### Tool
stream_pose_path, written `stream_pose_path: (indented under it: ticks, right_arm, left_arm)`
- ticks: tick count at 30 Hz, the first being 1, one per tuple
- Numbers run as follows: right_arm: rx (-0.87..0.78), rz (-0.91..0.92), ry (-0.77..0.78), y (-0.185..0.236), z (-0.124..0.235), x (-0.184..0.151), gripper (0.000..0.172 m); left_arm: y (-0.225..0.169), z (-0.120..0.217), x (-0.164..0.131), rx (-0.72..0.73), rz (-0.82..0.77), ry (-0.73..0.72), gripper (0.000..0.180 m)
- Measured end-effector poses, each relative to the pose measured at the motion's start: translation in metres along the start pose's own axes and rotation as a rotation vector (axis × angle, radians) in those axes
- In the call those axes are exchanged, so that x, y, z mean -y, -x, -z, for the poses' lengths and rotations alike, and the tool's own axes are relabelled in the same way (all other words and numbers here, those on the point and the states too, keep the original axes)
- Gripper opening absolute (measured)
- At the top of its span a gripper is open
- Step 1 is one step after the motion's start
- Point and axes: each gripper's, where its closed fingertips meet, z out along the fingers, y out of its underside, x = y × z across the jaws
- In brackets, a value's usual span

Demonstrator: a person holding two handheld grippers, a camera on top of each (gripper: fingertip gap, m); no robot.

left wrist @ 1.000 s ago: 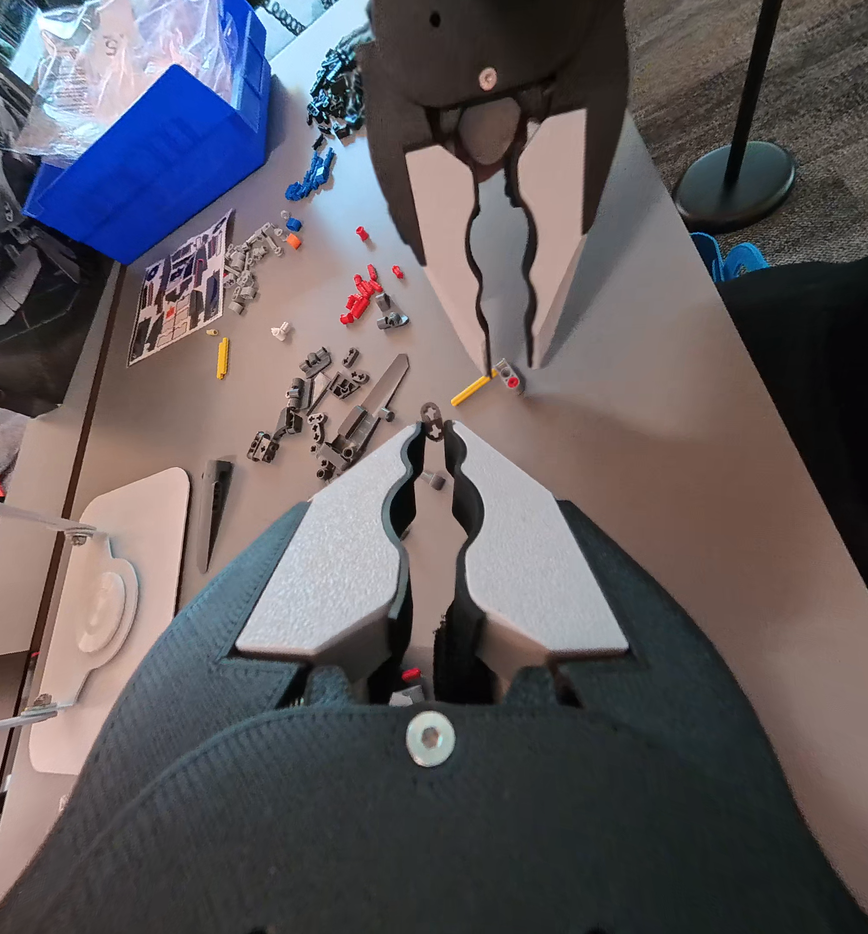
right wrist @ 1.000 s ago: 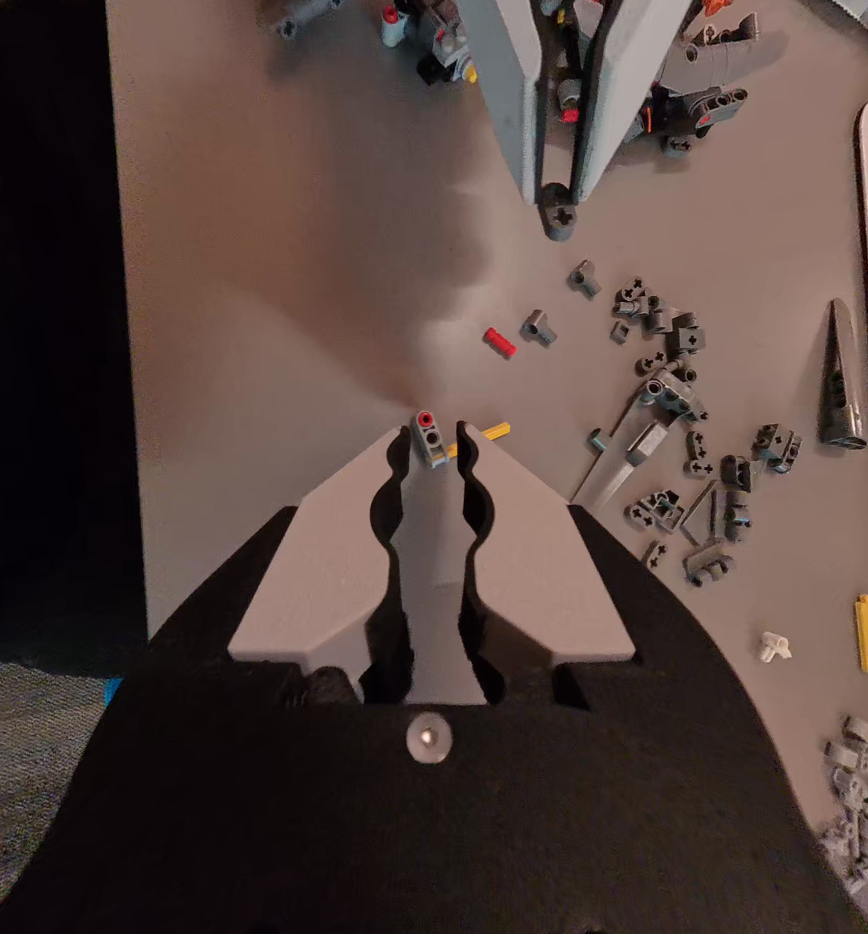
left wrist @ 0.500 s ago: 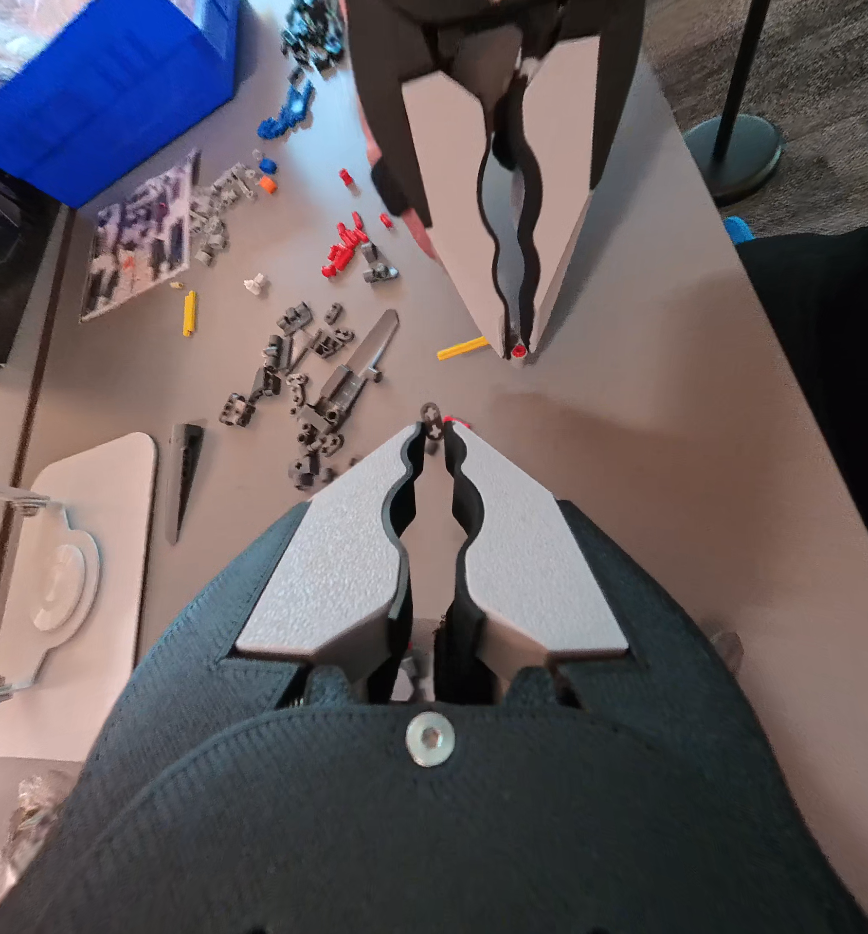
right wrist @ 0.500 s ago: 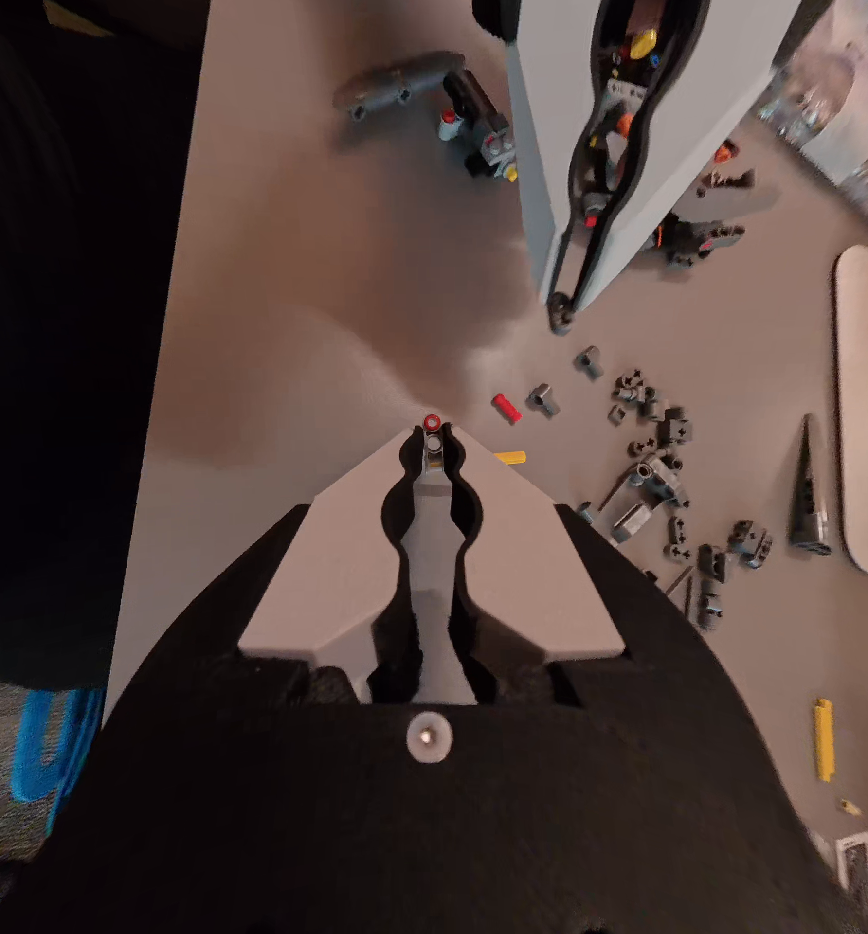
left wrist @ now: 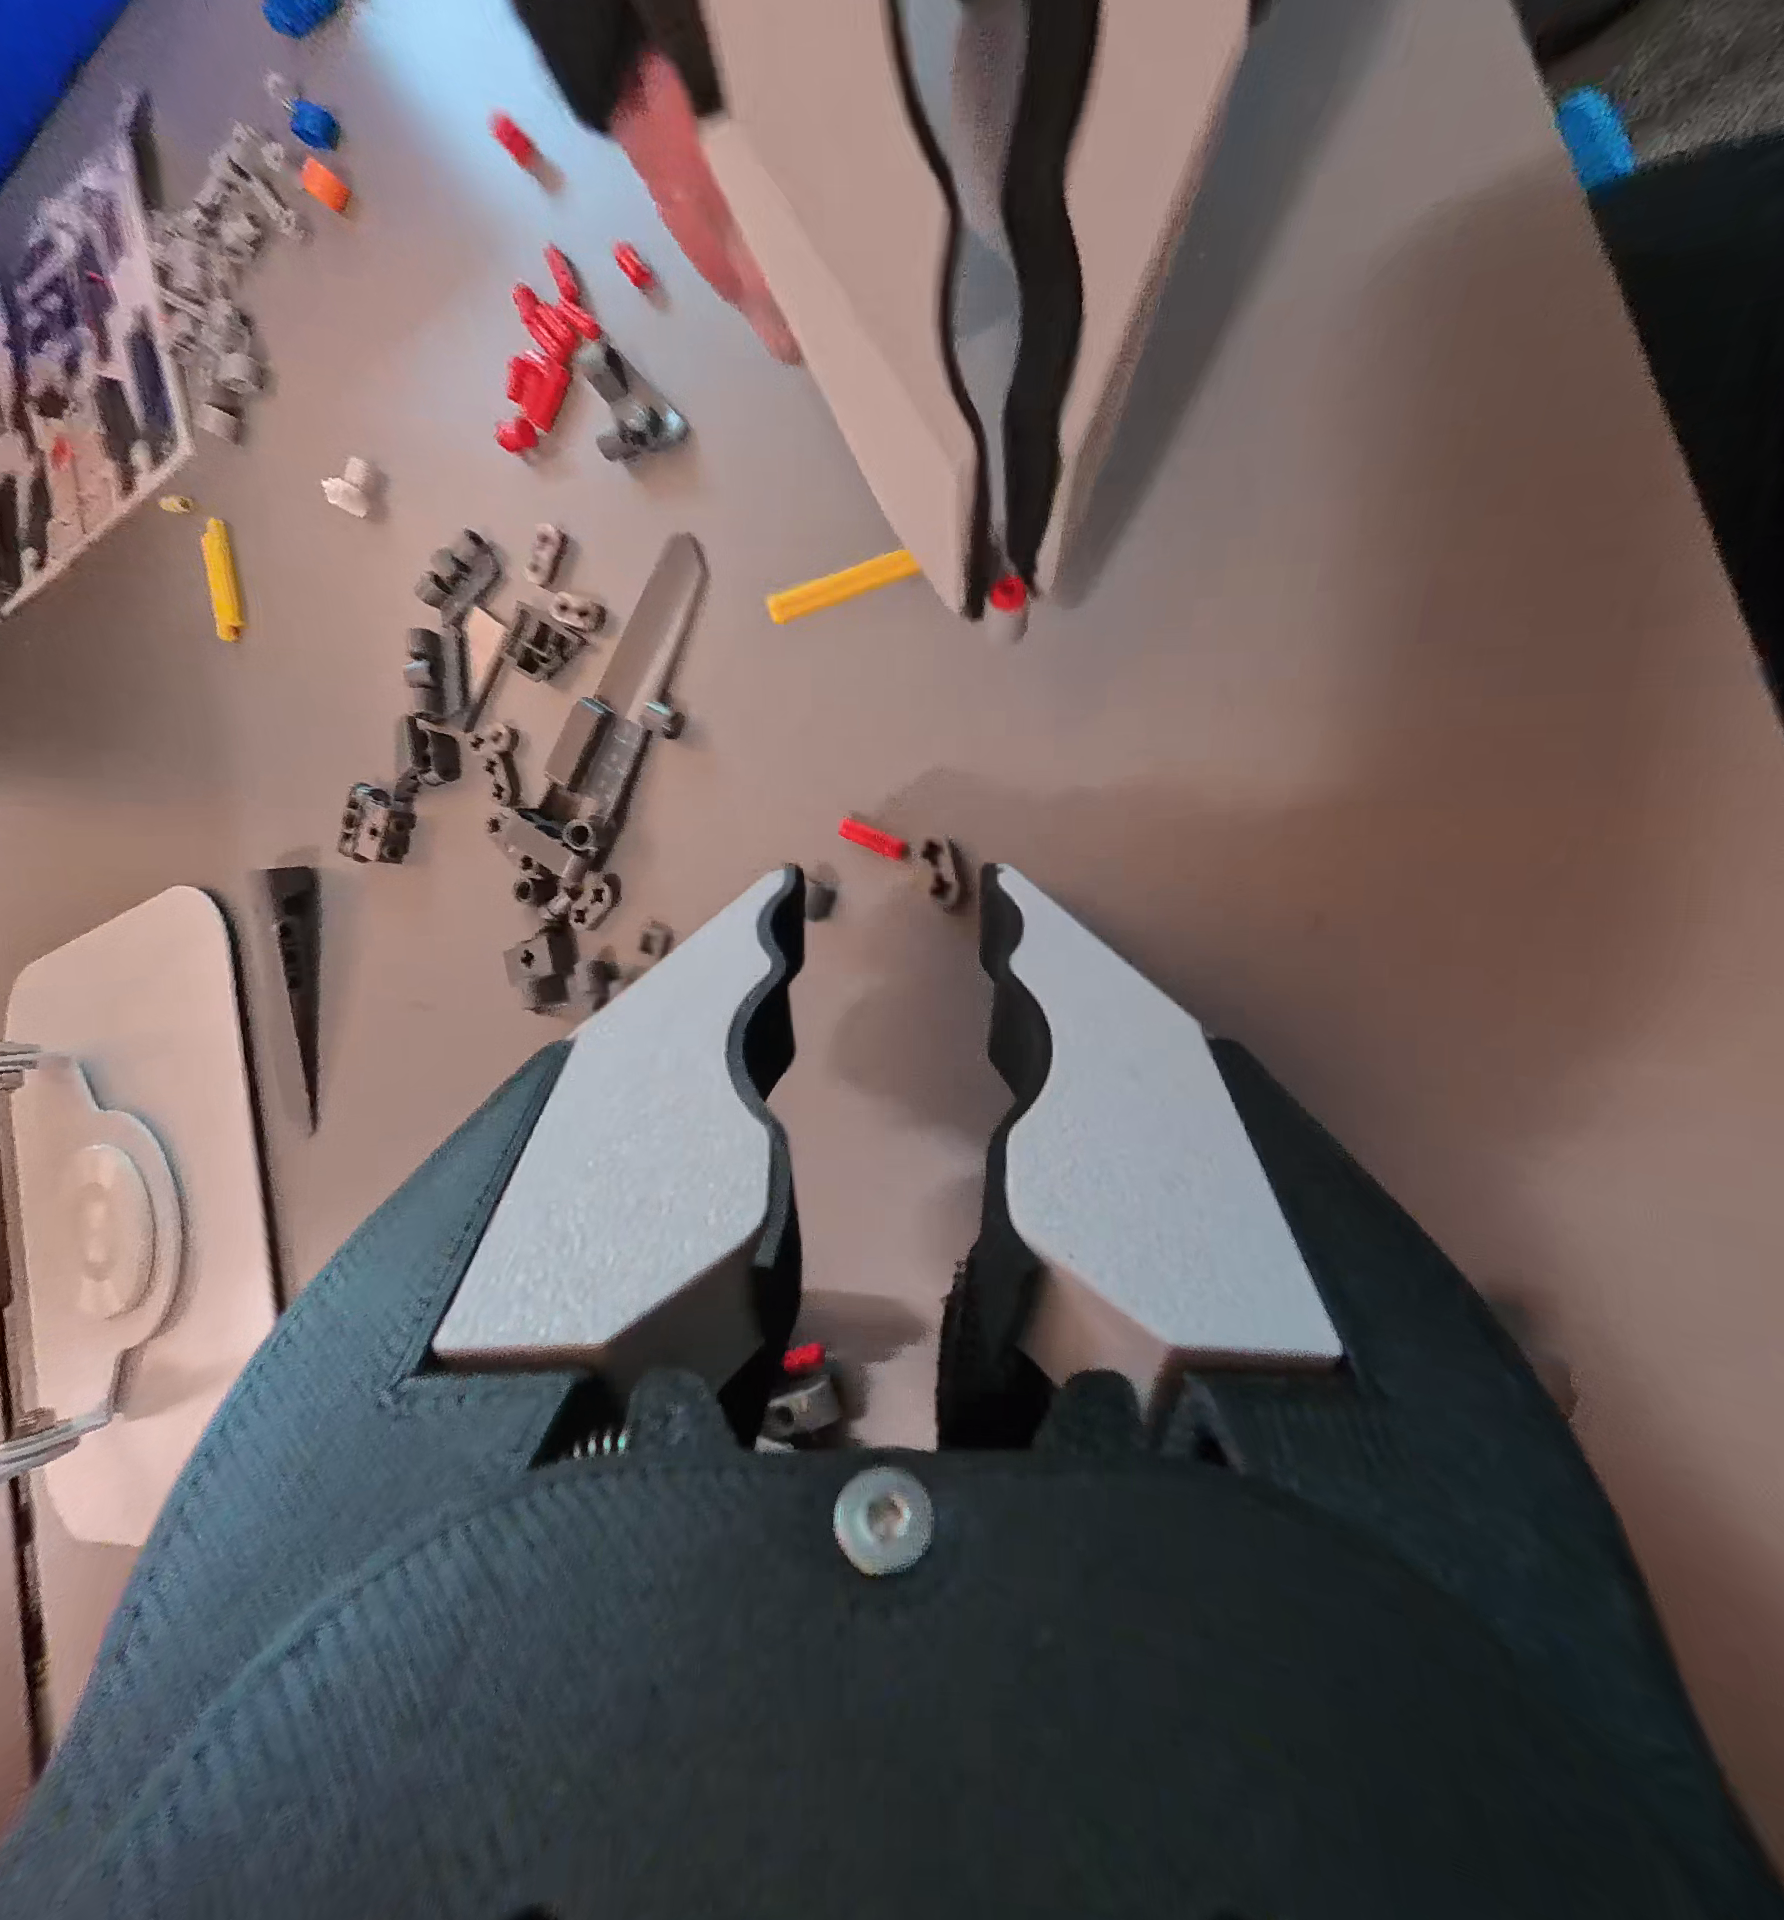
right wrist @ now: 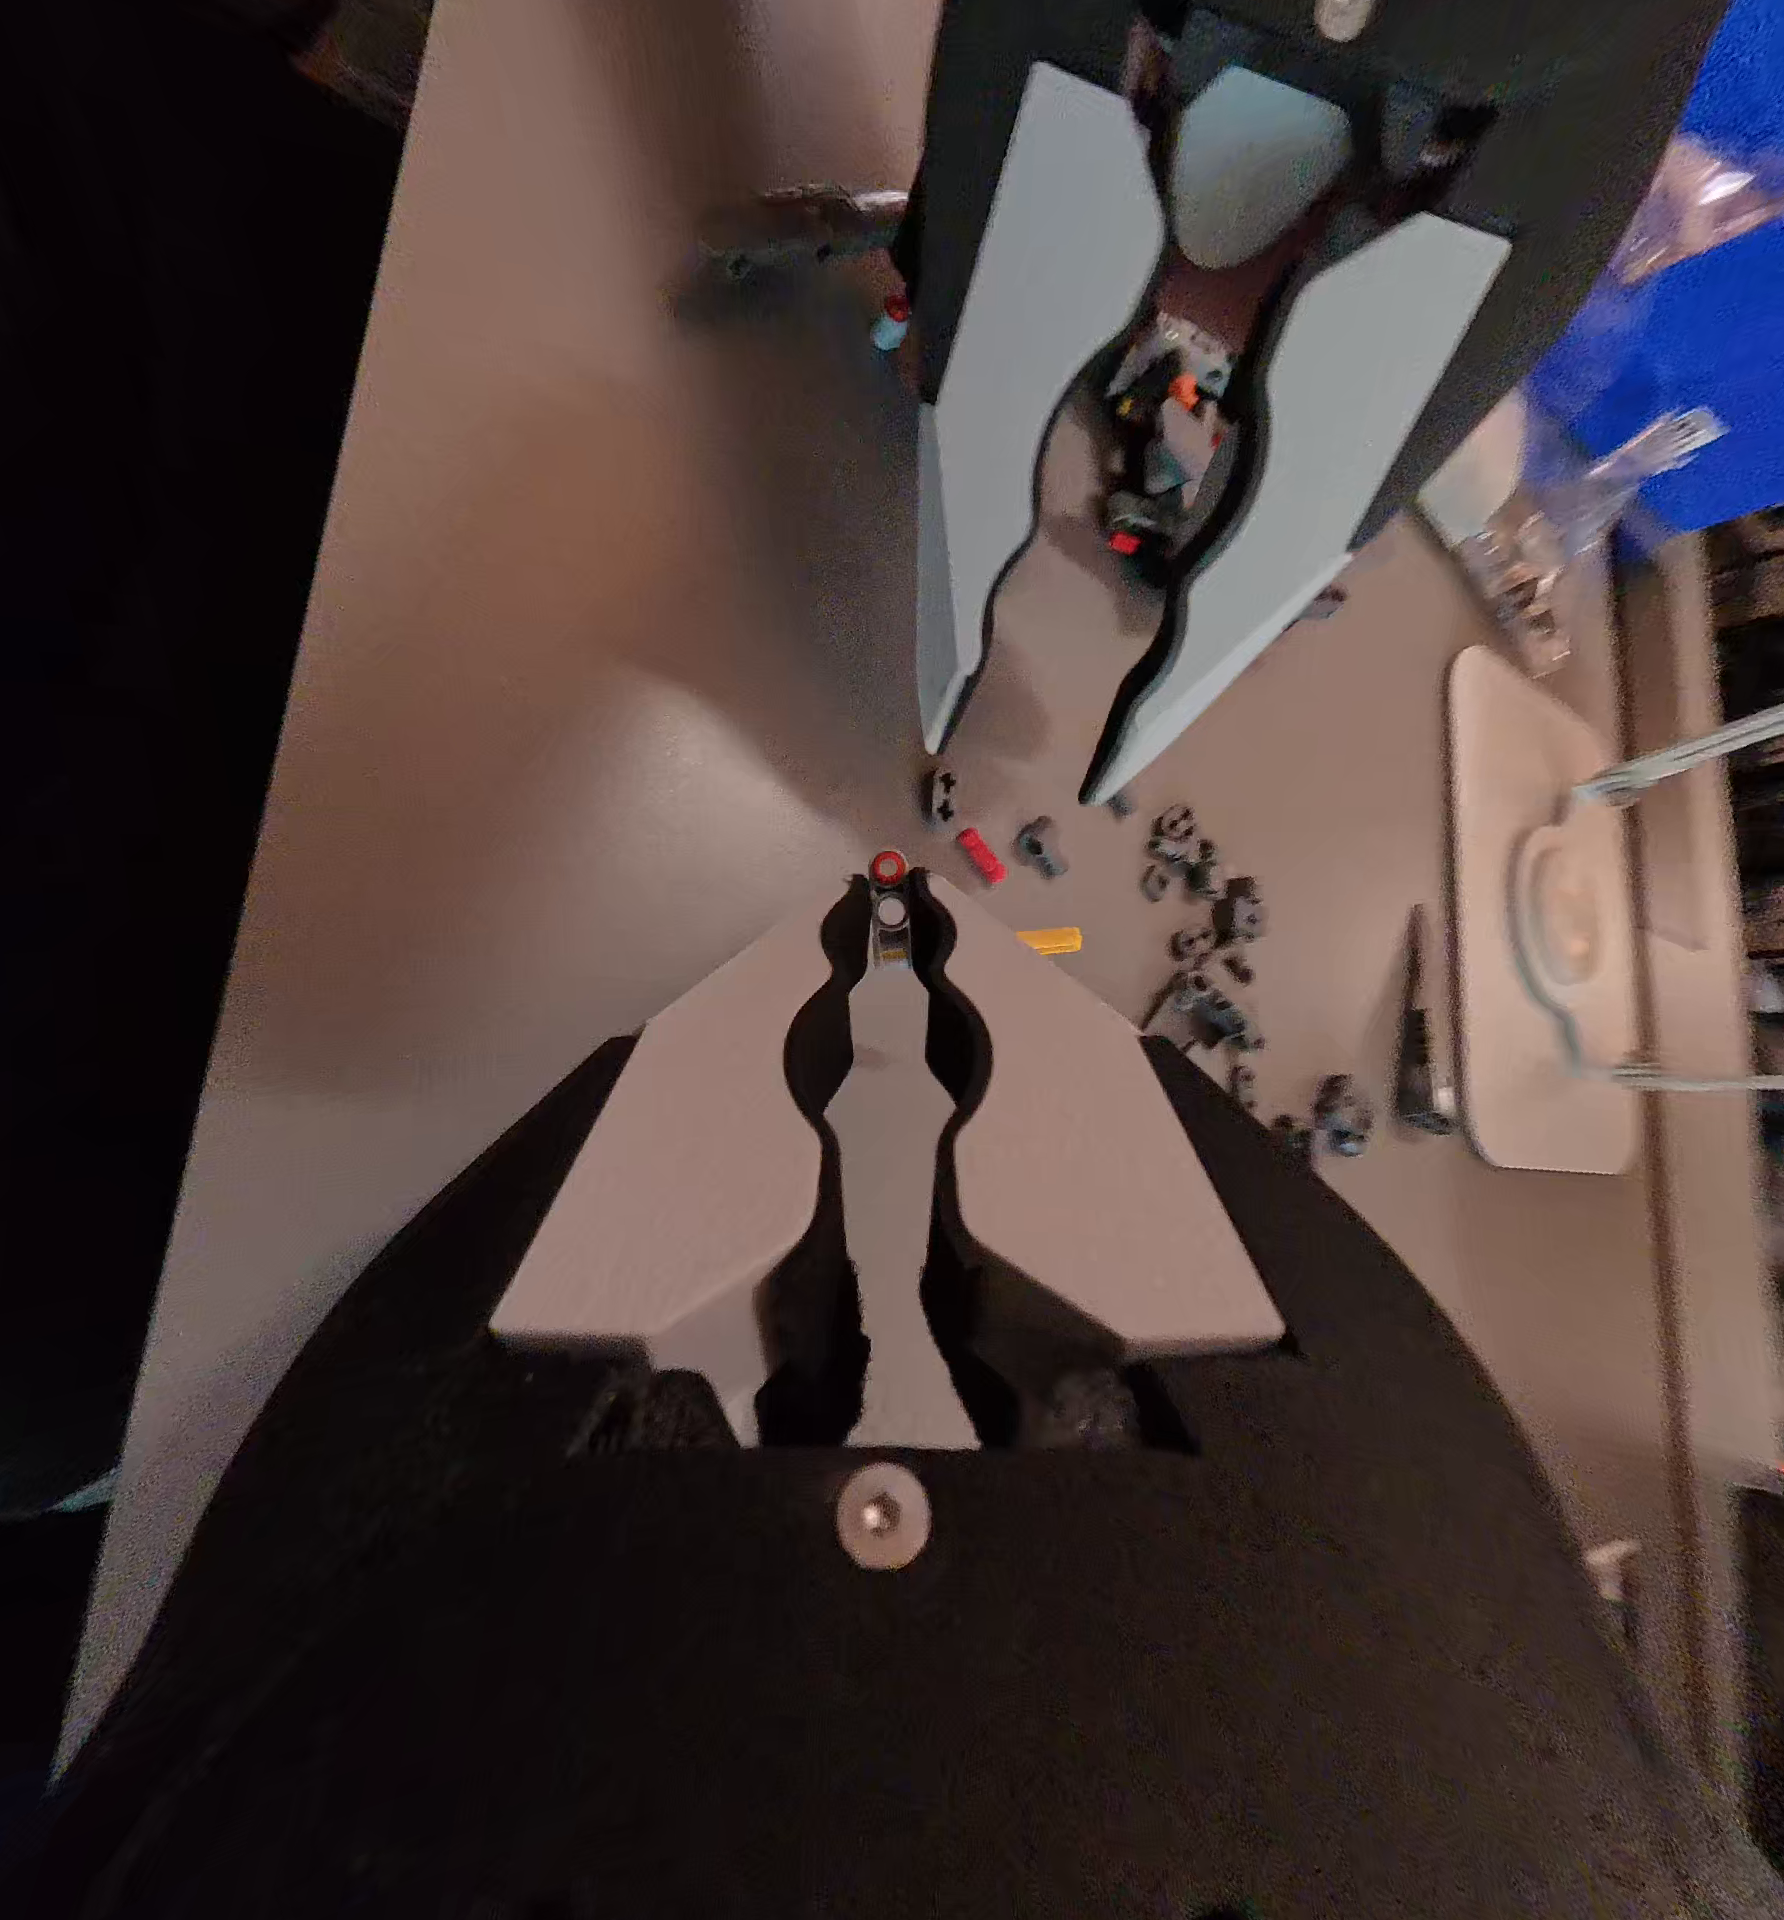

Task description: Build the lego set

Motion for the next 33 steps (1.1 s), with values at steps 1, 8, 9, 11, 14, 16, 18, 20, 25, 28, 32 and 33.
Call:
stream_pose_path:
  ticks: [1, 8, 9, 11, 14, 16, 18, 20, 25, 28, 32, 33]
  right_arm:
    - [-0.031, 0.038, -0.001, -0.001, 0.000, 0.002, 0.005]
    - [-0.232, 0.275, -0.019, -0.008, 0.002, 0.021, 0.005]
    - [-0.253, 0.290, -0.026, -0.010, 0.004, 0.023, 0.005]
    - [-0.273, 0.303, -0.046, -0.011, 0.007, 0.027, 0.005]
    - [-0.281, 0.321, -0.064, -0.010, 0.009, 0.029, 0.005]
    - [-0.286, 0.324, -0.082, -0.010, 0.010, 0.031, 0.004]
    - [-0.290, 0.330, -0.098, -0.009, 0.010, 0.034, 0.004]
    - [-0.294, 0.337, -0.105, -0.008, 0.010, 0.035, 0.005]
    - [-0.320, 0.344, -0.121, -0.010, 0.010, 0.036, 0.004]
    - [-0.334, 0.354, -0.132, -0.011, 0.012, 0.039, 0.004]
    - [-0.343, 0.364, -0.138, -0.011, 0.012, 0.041, 0.004]
    - [-0.348, 0.364, -0.136, -0.012, 0.012, 0.041, 0.004]
  left_arm:
    - [0.003, 0.003, 0.005, 0.003, 0.027, -0.033, 0.031]
    - [0.016, 0.016, 0.038, -0.176, 0.266, -0.274, 0.025]
    - [0.015, 0.017, 0.042, -0.216, 0.296, -0.302, 0.025]
    - [0.012, 0.019, 0.048, -0.287, 0.341, -0.358, 0.024]
    - [0.013, 0.032, 0.063, -0.373, 0.401, -0.478, 0.018]
    - [0.014, 0.037, 0.068, -0.393, 0.408, -0.524, 0.011]
    - [0.012, 0.036, 0.069, -0.401, 0.404, -0.515, 0.006]
    - [0.010, 0.034, 0.068, -0.397, 0.395, -0.498, 0.005]
    - [0.015, 0.037, 0.068, -0.372, 0.414, -0.494, 0.008]
    - [0.013, 0.040, 0.068, -0.380, 0.411, -0.491, 0.008]
    - [0.008, 0.038, 0.071, -0.392, 0.394, -0.484, 0.006]
    - [0.008, 0.039, 0.071, -0.393, 0.392, -0.489, 0.005]
